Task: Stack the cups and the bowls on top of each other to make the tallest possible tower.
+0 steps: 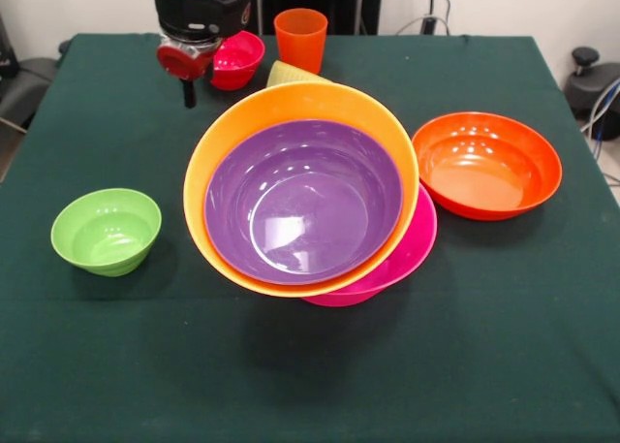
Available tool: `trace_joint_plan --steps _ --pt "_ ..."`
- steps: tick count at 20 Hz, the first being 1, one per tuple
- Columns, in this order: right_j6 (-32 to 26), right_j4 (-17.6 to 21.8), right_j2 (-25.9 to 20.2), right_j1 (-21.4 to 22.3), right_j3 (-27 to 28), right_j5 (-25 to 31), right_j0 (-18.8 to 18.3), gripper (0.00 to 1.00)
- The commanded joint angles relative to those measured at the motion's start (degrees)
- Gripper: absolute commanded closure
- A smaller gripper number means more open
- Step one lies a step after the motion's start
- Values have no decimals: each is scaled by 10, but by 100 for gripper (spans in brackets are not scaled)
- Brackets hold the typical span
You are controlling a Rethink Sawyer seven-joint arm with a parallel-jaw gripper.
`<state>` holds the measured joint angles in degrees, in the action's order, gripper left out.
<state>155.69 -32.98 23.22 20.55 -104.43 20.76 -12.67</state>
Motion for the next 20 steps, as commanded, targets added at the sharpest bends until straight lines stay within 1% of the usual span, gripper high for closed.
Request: trace_joint_plan --steps 1,6,9,16,20 --pt "95 -25 -73 9 -18 37 10 0" --pt "104 -21 -59 26 -23 63 26 0" --pt "106 -18 -54 32 -25 69 33 0" --pt "119 -18 -43 46 -19 104 55 0" --pt "110 -25 -56 44 -28 85 51 0"
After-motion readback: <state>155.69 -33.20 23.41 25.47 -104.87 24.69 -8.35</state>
